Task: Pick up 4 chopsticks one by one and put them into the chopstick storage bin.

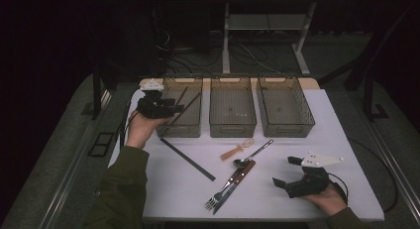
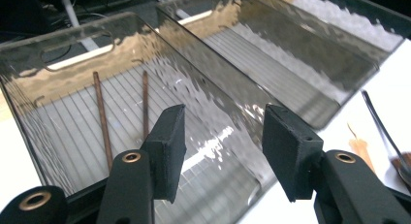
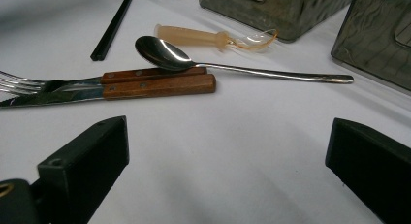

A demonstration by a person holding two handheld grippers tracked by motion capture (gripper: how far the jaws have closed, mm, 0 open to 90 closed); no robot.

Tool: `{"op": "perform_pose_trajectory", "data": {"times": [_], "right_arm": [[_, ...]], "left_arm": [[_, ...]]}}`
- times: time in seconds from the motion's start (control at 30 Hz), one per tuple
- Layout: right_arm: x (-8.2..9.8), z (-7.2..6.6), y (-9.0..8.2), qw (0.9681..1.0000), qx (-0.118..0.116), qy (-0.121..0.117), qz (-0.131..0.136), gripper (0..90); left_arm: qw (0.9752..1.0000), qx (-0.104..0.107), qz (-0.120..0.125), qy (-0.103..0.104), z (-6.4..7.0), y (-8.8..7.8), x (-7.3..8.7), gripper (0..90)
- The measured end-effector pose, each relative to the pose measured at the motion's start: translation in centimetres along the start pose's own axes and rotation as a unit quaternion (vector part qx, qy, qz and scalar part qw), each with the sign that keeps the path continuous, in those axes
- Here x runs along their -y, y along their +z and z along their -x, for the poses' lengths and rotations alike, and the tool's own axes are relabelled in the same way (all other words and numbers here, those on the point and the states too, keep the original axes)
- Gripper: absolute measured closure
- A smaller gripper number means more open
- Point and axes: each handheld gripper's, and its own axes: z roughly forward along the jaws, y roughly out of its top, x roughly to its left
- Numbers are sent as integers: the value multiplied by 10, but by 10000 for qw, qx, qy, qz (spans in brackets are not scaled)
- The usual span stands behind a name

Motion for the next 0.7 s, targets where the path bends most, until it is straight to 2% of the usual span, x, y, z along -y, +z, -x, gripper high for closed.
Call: {"op": "perform_pose_trajectory", "data": {"times": [0.13,0.4,0.5,0.6,0.63,0.7], "right_arm": [[0,0,0,10000,-4,-3,0,16],[0,0,0,10000,5,-3,-5,16],[0,0,1,10000,11,-3,-12,16],[0,0,0,10000,13,-19,-5,16],[0,-1,0,10000,14,-17,-3,16],[0,-1,-1,10000,12,-31,-12,16]], "left_arm": [[9999,-13,-50,96,8,-6,12,530],[9993,-54,-200,300,23,-10,38,768],[9988,-21,-325,360,25,-9,45,830],[9988,-49,-367,333,27,-8,58,893],[9982,-94,-449,377,26,-7,62,897],[9977,-142,-577,332,23,-3,69,898]]}}
